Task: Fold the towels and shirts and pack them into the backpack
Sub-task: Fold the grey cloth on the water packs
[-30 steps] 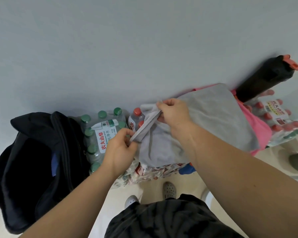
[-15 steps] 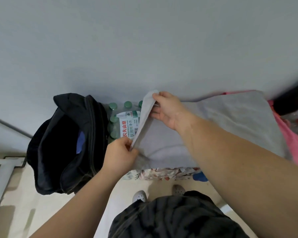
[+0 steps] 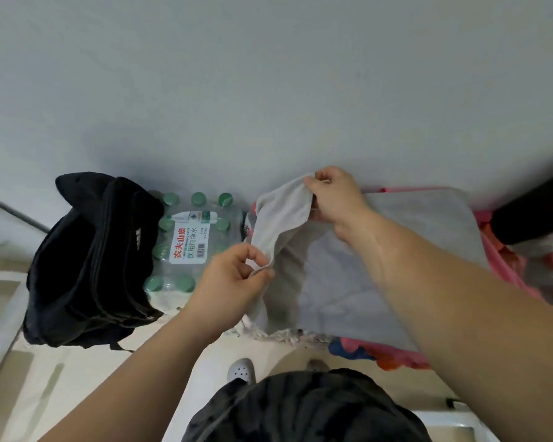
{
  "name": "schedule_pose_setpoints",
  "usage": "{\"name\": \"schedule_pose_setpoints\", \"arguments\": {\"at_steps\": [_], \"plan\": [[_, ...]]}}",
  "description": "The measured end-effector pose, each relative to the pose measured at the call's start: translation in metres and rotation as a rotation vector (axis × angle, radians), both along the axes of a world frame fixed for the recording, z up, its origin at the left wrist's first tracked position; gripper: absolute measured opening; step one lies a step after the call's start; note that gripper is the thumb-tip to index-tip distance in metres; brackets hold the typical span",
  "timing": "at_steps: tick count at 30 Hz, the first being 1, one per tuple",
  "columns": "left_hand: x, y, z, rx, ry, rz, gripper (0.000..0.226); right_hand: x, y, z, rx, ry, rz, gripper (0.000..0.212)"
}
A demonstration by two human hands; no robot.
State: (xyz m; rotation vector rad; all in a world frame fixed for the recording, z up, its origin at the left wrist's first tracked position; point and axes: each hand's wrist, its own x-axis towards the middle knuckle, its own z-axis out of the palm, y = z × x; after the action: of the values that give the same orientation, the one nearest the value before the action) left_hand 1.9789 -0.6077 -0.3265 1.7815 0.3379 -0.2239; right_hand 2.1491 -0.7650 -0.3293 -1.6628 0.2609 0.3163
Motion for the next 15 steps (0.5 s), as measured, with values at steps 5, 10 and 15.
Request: {"name": "schedule_pose_setpoints", "arguments": {"at_steps": [5,10,15], "plan": [[0.034,-0.086,0.028,0.161,0.076,-0.45,0.008,0.016,-0.075,0.019,-0.103,-0.15,-0.045,0.013],[0.056,-0.168,0.027,0.187,0.186,-0.569,0.009,0.019,-0.158,0.022,-0.196,-0.267,-0.013,0.02],[0.049,-0.198,0.003,0.211,0.293,-0.568,0.021,0.009,-0.198,-0.012,-0.376,-0.337,0.151,0.019]]}}
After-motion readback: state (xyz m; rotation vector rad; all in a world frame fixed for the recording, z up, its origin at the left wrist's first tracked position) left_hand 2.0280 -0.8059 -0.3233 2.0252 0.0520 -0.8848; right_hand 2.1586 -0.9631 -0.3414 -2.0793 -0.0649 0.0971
